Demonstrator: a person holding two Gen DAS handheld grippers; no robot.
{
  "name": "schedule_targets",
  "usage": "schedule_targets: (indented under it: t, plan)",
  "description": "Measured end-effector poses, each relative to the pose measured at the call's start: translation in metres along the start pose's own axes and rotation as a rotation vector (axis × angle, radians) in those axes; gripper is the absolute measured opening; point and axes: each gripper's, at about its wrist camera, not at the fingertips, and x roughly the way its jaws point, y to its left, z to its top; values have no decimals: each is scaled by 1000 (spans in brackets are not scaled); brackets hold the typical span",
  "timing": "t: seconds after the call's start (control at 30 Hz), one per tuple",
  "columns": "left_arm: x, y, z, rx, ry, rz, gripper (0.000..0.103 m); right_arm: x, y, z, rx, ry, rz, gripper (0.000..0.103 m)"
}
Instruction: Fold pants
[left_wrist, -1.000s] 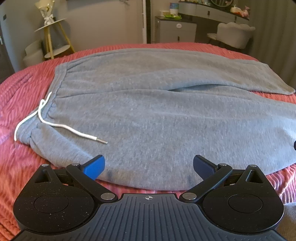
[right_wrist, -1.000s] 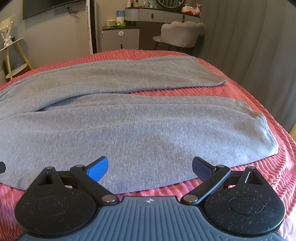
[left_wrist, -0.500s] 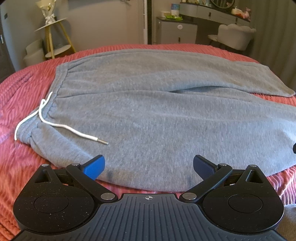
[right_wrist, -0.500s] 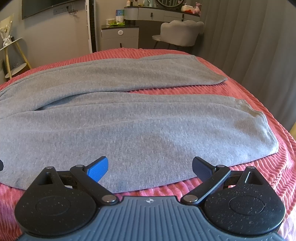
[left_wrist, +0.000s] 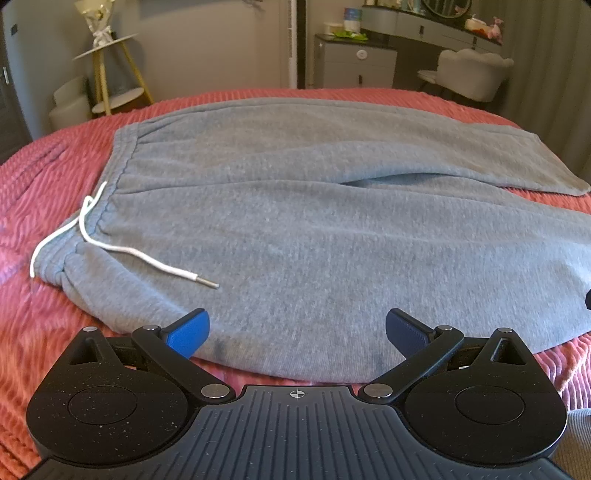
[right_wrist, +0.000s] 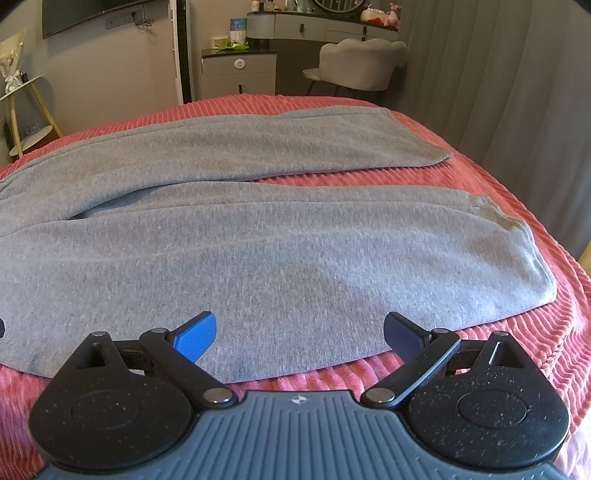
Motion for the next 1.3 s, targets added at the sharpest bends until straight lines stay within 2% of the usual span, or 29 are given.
schedule_targets:
  t: [0.7,1.3]
  plan:
    - [0,2,0,-4,-2,5,103,2,-1,-1,10,9,0,97]
    - [3,2,2,8,0,24,103,13,-13,-2,65,30,42,97]
